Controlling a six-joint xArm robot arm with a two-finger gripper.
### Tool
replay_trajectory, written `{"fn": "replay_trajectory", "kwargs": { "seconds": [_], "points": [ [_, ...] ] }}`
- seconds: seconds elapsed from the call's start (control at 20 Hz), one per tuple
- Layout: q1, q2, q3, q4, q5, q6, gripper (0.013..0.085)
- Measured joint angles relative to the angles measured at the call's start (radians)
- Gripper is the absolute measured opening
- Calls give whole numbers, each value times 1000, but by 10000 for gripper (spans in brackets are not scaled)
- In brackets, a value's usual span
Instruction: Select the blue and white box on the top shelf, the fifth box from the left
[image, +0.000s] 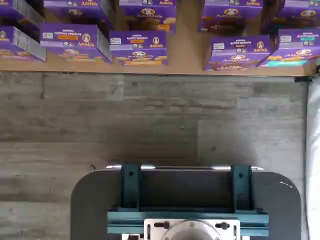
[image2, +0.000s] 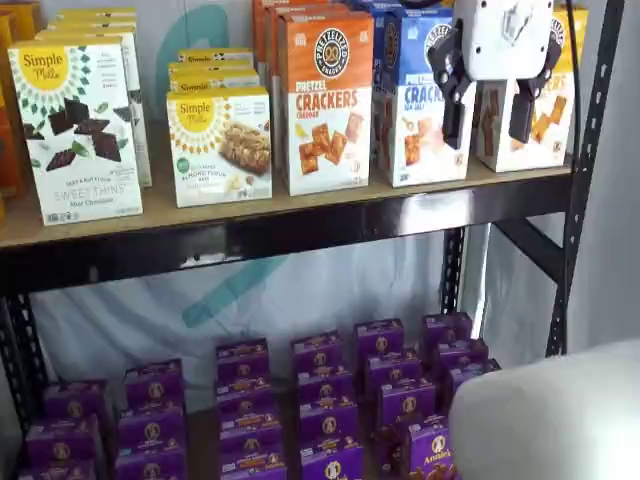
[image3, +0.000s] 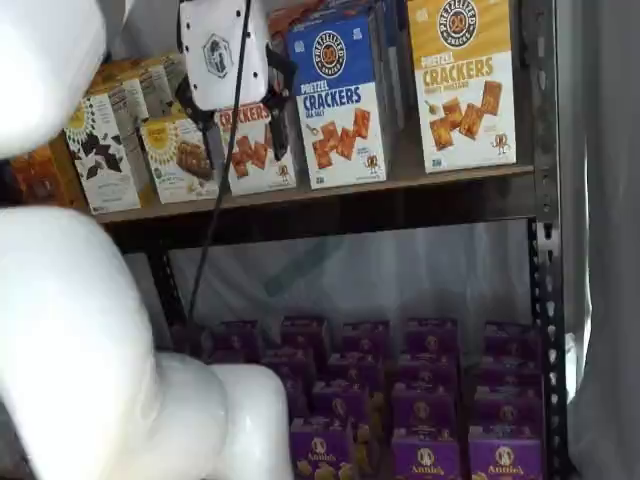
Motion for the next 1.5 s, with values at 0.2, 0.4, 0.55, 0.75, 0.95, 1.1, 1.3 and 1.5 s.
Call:
{"fn": "replay_trajectory", "kwargs": {
  "seconds": [0.2, 0.4, 0.55, 0.75, 0.95, 1.1, 1.3, 1.5],
  "points": [
    [-81, -44, 41, 93, -69, -48, 850],
    [-65, -48, 45, 81, -75, -39, 850],
    [-41, -53, 54, 52, -102, -27, 850],
    [-25, -38, 52, 18, -166, -23, 850],
    [-33, 15, 18, 2, -234, -36, 850],
    [-45, 73, -25, -2, -275, -49, 850],
    [-46, 138, -78, -20, -311, -54, 850],
    [-59, 199, -131, -21, -325, -66, 850]
  ]
}}
